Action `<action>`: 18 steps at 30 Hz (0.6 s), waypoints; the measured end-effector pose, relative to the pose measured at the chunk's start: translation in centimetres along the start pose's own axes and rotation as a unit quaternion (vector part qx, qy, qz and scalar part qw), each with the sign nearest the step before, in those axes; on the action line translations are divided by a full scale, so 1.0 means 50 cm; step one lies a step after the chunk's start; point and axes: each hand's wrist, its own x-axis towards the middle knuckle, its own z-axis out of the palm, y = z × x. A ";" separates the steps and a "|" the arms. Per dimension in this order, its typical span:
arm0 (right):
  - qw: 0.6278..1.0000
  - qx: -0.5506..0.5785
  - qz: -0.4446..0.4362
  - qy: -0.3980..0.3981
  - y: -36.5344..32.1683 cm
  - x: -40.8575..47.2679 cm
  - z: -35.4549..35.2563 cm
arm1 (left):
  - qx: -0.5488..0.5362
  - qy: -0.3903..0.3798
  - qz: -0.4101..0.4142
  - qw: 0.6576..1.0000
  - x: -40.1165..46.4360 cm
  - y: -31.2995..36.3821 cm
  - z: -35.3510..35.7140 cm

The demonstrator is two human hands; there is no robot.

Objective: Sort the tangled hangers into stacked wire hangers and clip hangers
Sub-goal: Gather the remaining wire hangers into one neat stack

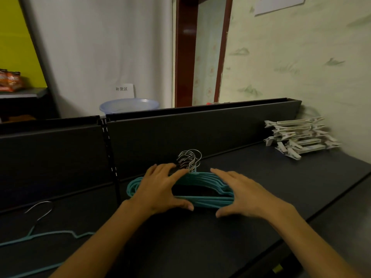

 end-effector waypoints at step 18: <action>0.999 0.006 0.039 0.008 -0.017 0.018 0.006 | -0.072 -0.057 -0.015 0.996 -0.037 -0.109 -0.011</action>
